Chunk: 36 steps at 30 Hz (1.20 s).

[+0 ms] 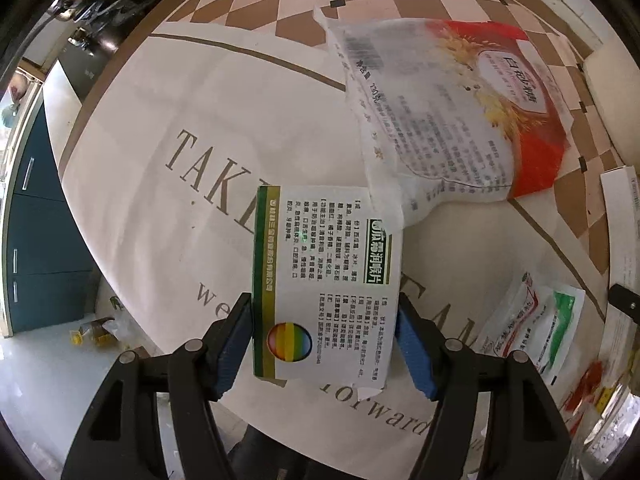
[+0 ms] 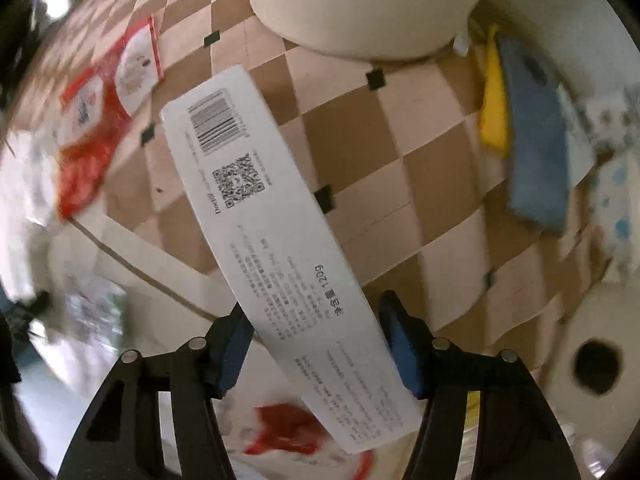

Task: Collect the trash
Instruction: 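Grasp the green-and-white medicine box with the left gripper while the right grasps the white toothpaste box, then carry both boxes over the white bin and open both grippers to drop them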

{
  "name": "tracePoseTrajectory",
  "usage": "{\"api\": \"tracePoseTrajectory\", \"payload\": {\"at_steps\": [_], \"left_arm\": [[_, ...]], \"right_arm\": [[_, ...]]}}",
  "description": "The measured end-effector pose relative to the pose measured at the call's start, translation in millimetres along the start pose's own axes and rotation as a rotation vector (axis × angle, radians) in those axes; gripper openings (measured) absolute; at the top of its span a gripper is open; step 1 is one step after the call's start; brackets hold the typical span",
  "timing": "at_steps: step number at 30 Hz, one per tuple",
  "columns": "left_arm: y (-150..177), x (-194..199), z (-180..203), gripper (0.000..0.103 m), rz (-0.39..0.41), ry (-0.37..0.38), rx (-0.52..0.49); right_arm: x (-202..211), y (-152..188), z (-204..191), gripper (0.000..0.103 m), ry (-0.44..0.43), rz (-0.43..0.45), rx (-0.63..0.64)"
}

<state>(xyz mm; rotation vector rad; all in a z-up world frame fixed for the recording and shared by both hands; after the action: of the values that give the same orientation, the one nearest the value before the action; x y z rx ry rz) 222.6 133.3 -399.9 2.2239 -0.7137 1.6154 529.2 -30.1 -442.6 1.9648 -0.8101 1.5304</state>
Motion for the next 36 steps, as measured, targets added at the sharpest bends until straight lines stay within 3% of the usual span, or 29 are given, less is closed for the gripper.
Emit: {"api": "tracePoseTrajectory", "payload": {"at_steps": [4,7,9,18,24,28,36], "left_arm": [[-4,-5,4,0.066,-0.007,0.024,0.011],[-3,-10,-1,0.064,0.011,0.014,0.001],[-11,-3,6,0.064,0.026,-0.001,0.001],[2,40,-32,0.064,0.179,-0.016,0.067],[5,87,-84,0.064,0.307,-0.013,0.139],[15,109,-130,0.064,0.37,-0.012,0.208],[61,105,-241,0.064,0.441,-0.084,0.362]], "right_arm": [[-6,-5,-1,0.062,-0.095,-0.01,-0.071],[-14,-14,-11,0.064,-0.015,-0.01,-0.007],[-17,-18,-18,0.059,0.03,0.014,0.031],[12,-32,-55,0.053,0.059,0.172,0.071],[46,1,-100,0.052,0.017,0.235,0.112],[78,37,-154,0.052,-0.029,0.277,0.16],[81,106,-282,0.051,-0.131,0.301,0.332]]}}
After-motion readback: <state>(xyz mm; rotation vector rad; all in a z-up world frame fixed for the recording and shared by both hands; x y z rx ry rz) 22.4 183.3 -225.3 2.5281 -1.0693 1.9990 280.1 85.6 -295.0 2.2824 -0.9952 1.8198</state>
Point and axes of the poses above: each gripper's, at about its wrist camera, not at the fingertips, and x roughly against the way its jaws point, z to its right, y to its underside, the point moved 5 cm from there along -x, roughly the way its jaws point, and after that the axes turned 13 degrees about -y, right-handed, at the moved point
